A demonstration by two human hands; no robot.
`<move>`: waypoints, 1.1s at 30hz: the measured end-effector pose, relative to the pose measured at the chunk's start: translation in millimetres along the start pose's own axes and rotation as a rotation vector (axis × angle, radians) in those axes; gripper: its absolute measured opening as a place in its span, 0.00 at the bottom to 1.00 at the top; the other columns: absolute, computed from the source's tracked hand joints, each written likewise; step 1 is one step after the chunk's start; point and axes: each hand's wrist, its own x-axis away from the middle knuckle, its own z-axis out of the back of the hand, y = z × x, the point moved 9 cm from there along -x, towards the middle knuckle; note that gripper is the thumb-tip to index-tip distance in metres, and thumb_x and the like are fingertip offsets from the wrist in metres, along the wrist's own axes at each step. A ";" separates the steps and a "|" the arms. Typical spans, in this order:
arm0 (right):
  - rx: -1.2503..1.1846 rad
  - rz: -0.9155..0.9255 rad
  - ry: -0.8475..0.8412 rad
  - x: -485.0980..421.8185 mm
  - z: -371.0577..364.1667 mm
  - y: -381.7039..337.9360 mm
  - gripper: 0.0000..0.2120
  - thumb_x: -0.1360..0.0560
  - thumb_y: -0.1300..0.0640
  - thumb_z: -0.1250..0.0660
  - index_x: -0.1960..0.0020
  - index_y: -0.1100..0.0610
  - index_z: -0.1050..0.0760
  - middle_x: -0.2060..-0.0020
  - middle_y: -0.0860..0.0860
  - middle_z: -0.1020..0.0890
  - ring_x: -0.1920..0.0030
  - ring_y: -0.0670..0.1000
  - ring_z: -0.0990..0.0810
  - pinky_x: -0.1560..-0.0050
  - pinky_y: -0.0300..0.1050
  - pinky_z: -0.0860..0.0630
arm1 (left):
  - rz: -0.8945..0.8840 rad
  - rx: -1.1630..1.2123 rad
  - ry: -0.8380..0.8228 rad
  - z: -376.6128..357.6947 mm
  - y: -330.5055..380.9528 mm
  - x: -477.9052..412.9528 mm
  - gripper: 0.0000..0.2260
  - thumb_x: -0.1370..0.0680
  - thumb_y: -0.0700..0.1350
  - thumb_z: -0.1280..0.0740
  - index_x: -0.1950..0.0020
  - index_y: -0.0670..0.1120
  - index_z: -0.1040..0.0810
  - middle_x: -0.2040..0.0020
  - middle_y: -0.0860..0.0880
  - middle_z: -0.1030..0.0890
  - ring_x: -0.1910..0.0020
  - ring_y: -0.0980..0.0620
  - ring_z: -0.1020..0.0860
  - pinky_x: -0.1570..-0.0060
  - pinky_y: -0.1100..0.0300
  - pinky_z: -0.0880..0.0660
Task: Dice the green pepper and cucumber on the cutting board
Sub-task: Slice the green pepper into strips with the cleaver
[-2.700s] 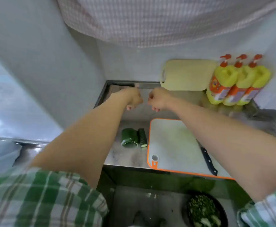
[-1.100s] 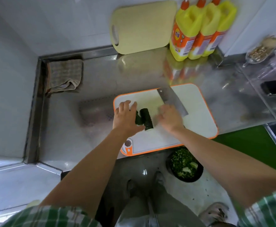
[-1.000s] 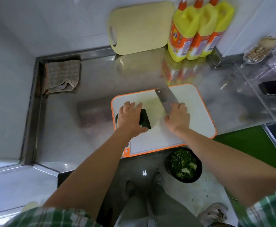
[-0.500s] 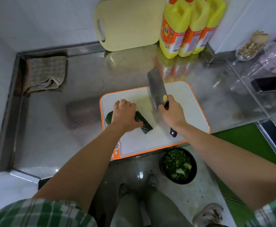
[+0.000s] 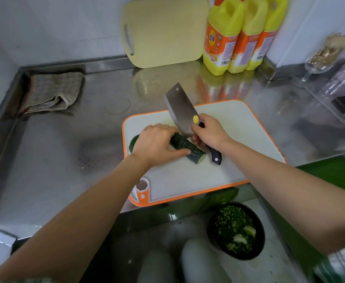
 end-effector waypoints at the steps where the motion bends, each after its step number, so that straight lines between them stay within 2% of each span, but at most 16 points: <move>1: -0.015 0.000 0.009 -3.9 -2.1 2.6 0.05 0.24 0.63 0.40 0.57 0.56 0.32 0.75 0.52 0.22 0.79 0.49 0.24 0.75 0.38 0.29 | -0.008 0.013 0.032 1.1 0.5 1.4 0.27 0.32 0.71 0.38 0.44 0.53 0.23 0.51 0.51 0.18 0.48 0.47 0.22 0.51 0.53 0.28; 4: -0.051 -0.018 0.016 -12.3 -6.4 9.0 0.04 0.24 0.62 0.41 0.57 0.57 0.31 0.76 0.51 0.22 0.77 0.51 0.24 0.76 0.38 0.31 | -0.024 0.066 0.095 3.6 -0.2 3.1 0.24 0.31 0.68 0.33 0.41 0.54 0.25 0.51 0.50 0.18 0.47 0.46 0.22 0.54 0.54 0.30; 8: -0.084 -0.013 -0.002 -12.4 -8.3 12.3 0.09 0.23 0.63 0.43 0.61 0.56 0.31 0.75 0.52 0.24 0.79 0.48 0.27 0.78 0.36 0.34 | -0.071 -0.041 0.114 1.2 5.0 5.8 0.29 0.33 0.73 0.36 0.41 0.55 0.25 0.50 0.50 0.18 0.48 0.47 0.22 0.58 0.56 0.35; 11: -0.060 0.047 0.049 -8.0 -6.1 9.6 0.10 0.23 0.63 0.43 0.62 0.55 0.30 0.73 0.51 0.23 0.78 0.46 0.27 0.76 0.37 0.33 | -0.075 -0.135 0.150 4.7 11.4 11.9 0.37 0.36 0.79 0.43 0.41 0.54 0.23 0.52 0.47 0.18 0.48 0.44 0.22 0.55 0.54 0.33; 13: -0.047 0.070 0.073 -2.3 -6.0 8.3 0.11 0.24 0.64 0.43 0.63 0.56 0.30 0.71 0.52 0.23 0.75 0.48 0.27 0.75 0.37 0.32 | -0.028 -0.242 0.179 7.9 16.5 16.9 0.44 0.40 0.82 0.53 0.47 0.51 0.20 0.55 0.46 0.19 0.48 0.44 0.25 0.51 0.52 0.33; 15: -0.031 0.085 0.091 4.5 -5.6 4.6 0.12 0.24 0.66 0.43 0.65 0.56 0.30 0.71 0.54 0.24 0.73 0.49 0.27 0.73 0.38 0.31 | 0.031 -0.317 0.177 7.6 22.8 19.5 0.47 0.43 0.83 0.56 0.52 0.48 0.20 0.55 0.45 0.20 0.47 0.44 0.28 0.48 0.51 0.35; 17: -0.011 0.101 0.103 13.0 -4.2 0.9 0.13 0.24 0.66 0.42 0.65 0.56 0.30 0.71 0.53 0.24 0.74 0.48 0.27 0.73 0.38 0.31 | 0.078 -0.354 0.123 3.1 29.7 20.9 0.44 0.39 0.82 0.51 0.52 0.46 0.21 0.51 0.44 0.21 0.45 0.44 0.30 0.46 0.50 0.36; 20: 0.016 0.101 0.075 25.1 -2.2 3.3 0.13 0.24 0.66 0.42 0.66 0.57 0.29 0.72 0.54 0.24 0.78 0.45 0.27 0.75 0.37 0.32 | 0.109 -0.285 0.080 1.1 34.3 22.5 0.32 0.34 0.76 0.41 0.55 0.48 0.26 0.52 0.44 0.22 0.43 0.44 0.32 0.45 0.51 0.36; 22: 0.000 0.097 0.068 33.7 2.9 5.1 0.12 0.24 0.66 0.42 0.65 0.58 0.28 0.72 0.55 0.24 0.76 0.50 0.26 0.71 0.40 0.31 | 0.110 -0.212 0.065 1.6 30.4 25.7 0.30 0.35 0.75 0.38 0.57 0.47 0.29 0.56 0.46 0.24 0.44 0.44 0.32 0.46 0.52 0.36; 24: 0.016 0.128 0.113 44.2 14.3 -0.4 0.11 0.25 0.66 0.43 0.65 0.58 0.29 0.72 0.55 0.23 0.74 0.53 0.25 0.70 0.40 0.30 | 0.110 -0.150 0.044 0.0 24.9 29.7 0.32 0.38 0.75 0.40 0.55 0.48 0.27 0.57 0.48 0.24 0.42 0.44 0.32 0.49 0.53 0.38; 27: 0.126 0.166 0.143 60.8 24.3 -12.7 0.11 0.24 0.65 0.44 0.65 0.56 0.33 0.71 0.54 0.22 0.75 0.51 0.26 0.75 0.37 0.33 | 0.110 -0.129 0.020 -1.5 22.3 39.8 0.44 0.44 0.76 0.49 0.41 0.48 0.24 0.47 0.47 0.21 0.36 0.44 0.35 0.47 0.53 0.40; 29: 0.223 0.155 0.081 67.4 18.4 -14.4 0.11 0.24 0.64 0.43 0.65 0.56 0.31 0.71 0.54 0.22 0.75 0.50 0.26 0.76 0.36 0.34 | 0.118 -0.140 0.020 -0.7 23.7 47.1 0.50 0.46 0.76 0.54 0.35 0.48 0.26 0.38 0.46 0.24 0.33 0.44 0.37 0.40 0.51 0.39; 31: 0.297 0.137 0.027 71.5 10.1 -12.5 0.10 0.26 0.64 0.42 0.65 0.57 0.29 0.71 0.54 0.21 0.75 0.49 0.25 0.76 0.36 0.34 | 0.159 -0.131 0.003 -0.8 22.3 52.4 0.48 0.39 0.78 0.54 0.35 0.47 0.25 0.34 0.45 0.26 0.31 0.43 0.39 0.35 0.49 0.42; 33: 0.324 0.141 0.017 75.6 5.8 -11.9 0.08 0.27 0.64 0.41 0.64 0.57 0.29 0.71 0.53 0.20 0.76 0.49 0.25 0.74 0.38 0.33 | 0.216 -0.126 0.022 2.4 17.8 55.9 0.38 0.29 0.75 0.49 0.38 0.47 0.23 0.32 0.44 0.28 0.29 0.43 0.41 0.32 0.46 0.44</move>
